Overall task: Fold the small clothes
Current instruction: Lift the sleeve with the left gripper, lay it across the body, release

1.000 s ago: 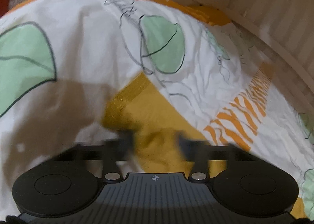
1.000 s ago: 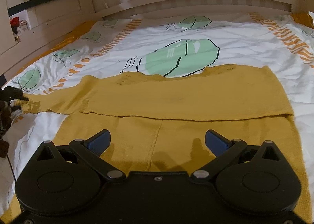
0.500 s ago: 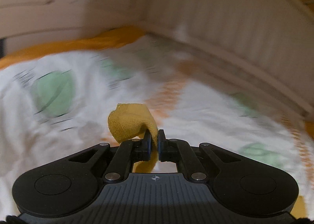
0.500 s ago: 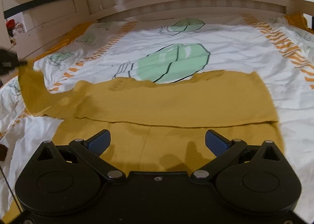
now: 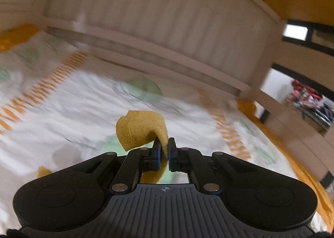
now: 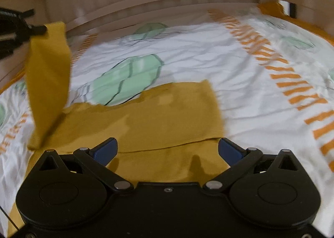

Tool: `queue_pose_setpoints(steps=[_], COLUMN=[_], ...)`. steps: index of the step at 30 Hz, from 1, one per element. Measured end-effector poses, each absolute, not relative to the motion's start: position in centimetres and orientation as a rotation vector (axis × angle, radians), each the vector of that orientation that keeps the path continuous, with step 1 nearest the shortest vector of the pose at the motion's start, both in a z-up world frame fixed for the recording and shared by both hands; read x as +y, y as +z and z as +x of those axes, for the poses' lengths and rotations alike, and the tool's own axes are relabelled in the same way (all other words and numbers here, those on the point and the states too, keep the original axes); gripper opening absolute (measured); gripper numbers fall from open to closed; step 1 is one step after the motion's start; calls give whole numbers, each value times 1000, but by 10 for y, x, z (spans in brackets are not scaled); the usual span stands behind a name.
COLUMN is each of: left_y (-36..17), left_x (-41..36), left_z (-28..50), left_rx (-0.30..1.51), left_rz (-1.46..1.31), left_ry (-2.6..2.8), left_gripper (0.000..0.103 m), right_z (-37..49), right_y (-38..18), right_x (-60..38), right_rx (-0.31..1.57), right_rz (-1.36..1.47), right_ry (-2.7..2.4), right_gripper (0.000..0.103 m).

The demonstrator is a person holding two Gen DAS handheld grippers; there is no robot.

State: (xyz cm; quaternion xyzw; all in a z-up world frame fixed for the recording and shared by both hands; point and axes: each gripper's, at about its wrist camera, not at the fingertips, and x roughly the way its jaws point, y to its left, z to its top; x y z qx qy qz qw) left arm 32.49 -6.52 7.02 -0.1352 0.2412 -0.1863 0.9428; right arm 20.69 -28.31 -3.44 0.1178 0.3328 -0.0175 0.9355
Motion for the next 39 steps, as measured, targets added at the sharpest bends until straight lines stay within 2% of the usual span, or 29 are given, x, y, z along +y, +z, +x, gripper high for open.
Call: queue_pose_setpoints(steps=[7,9,10,11,14,21,28,39], left_y=[19,11,11,10,12,15,2,-57], left_x=[-133,-137,-138,-140,-142,-140,-112,4], left_z=[332,329,325,322,312,298,289,273], left_rx=[605,640,641,633,599,559,573,701], left_rz=[-145,-125,-120,-117,-92,-97,-86,-49], left_ry=[-479,-509,-517,-522,-561,-626,-493,-132], left_gripper=[9,18,30,35,47,67,68,68], right_z=[210,212,213,213,213,216,216,218], right_y=[-34,-36,-37,-39,-42,-48,-49,-56], right_x=[-308,-312,-314,-315,-313,-308,-308,-293], right_rx=[712,726,731,736,746,760,757,735], right_rz=[281,292,296,298,291,260,265,209], right_ry=[-130,-144,-147,-150,-153,-154,-151,-111], right_gripper=[102,102,102,102,102,102,102,102])
